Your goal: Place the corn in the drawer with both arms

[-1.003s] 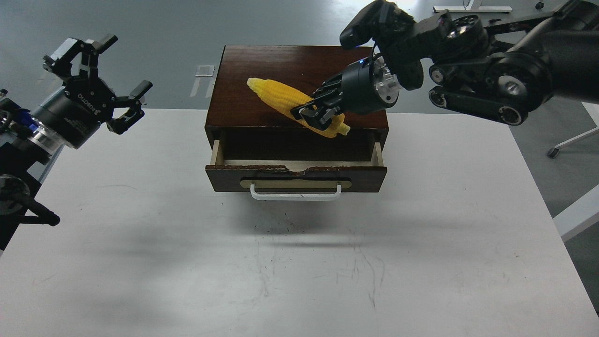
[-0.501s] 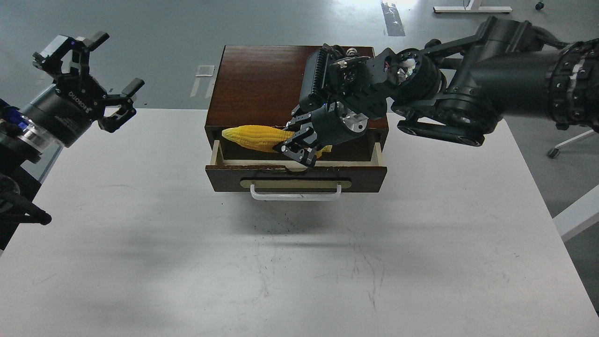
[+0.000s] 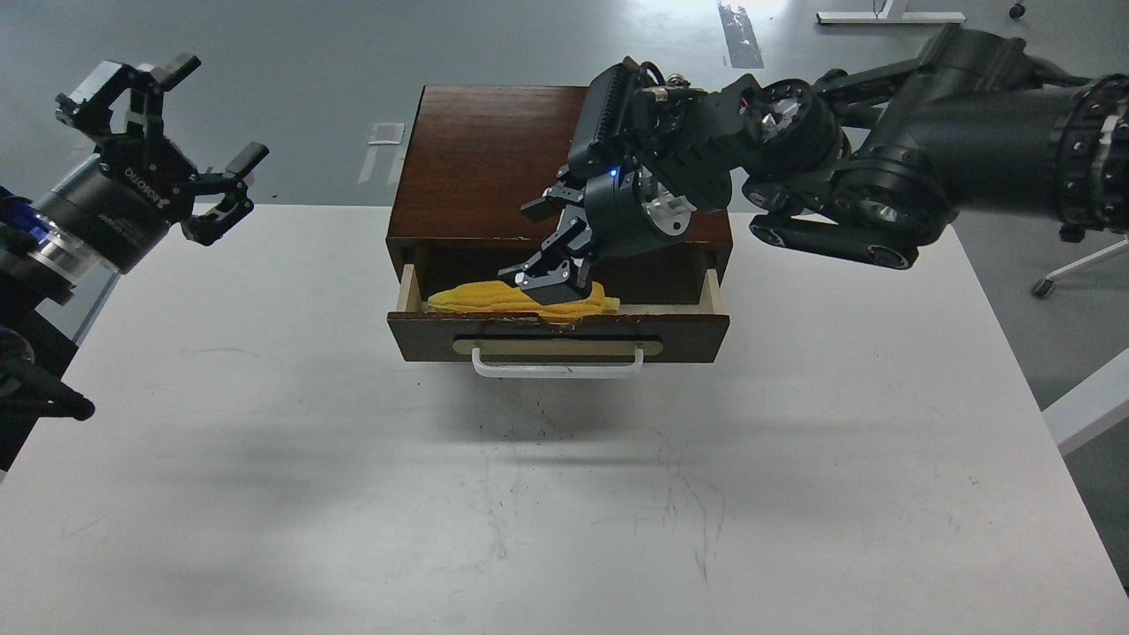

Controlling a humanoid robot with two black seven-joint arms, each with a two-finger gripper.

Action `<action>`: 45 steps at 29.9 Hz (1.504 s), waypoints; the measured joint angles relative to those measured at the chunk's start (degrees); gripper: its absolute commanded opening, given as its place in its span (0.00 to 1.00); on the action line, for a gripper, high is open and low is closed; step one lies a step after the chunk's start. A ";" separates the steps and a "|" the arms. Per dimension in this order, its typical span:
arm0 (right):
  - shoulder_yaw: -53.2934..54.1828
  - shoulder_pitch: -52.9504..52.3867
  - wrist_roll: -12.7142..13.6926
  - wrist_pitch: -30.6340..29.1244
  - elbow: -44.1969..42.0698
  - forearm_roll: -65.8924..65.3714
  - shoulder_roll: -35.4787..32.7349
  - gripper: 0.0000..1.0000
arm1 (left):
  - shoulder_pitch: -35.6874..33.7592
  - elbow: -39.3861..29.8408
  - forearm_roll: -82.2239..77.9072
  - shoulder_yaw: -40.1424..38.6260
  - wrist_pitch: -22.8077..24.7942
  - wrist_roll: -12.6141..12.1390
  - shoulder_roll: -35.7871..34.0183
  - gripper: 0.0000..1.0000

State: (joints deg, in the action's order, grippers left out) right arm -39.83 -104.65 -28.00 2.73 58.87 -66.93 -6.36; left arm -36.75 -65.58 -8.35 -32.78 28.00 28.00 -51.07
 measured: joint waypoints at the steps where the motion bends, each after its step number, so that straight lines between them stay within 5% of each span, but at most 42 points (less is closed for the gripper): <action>1: 0.55 -0.28 0.00 -0.04 0.00 1.55 -0.54 1.00 | 0.00 0.00 0.00 0.00 0.00 0.00 0.00 0.99; 10: 13.07 5.10 0.02 -0.13 -0.13 18.81 -12.26 1.00 | 0.00 0.01 0.00 -0.15 0.00 0.00 0.16 0.99; 17: 38.45 26.15 0.02 0.39 -0.28 31.69 -22.60 1.00 | 0.00 0.07 -0.47 -0.19 0.00 0.00 1.23 0.99; 25: 64.79 49.26 0.02 0.69 -0.63 41.57 -23.65 1.00 | 0.09 0.19 -0.70 -0.13 0.00 0.00 2.62 0.99; 38: 73.08 65.16 0.00 2.04 -2.60 44.02 -21.80 1.00 | 3.03 0.19 -0.53 -0.27 0.00 0.00 4.37 0.99; 45: 73.57 68.99 0.00 -4.98 -2.63 45.26 -21.53 1.00 | 3.37 0.44 -0.53 -0.53 0.00 0.00 5.64 0.99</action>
State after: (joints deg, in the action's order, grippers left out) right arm 33.73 -35.66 -28.00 -2.25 56.23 -21.68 -27.89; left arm -33.38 -65.13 -8.87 -33.31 28.00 28.00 -45.43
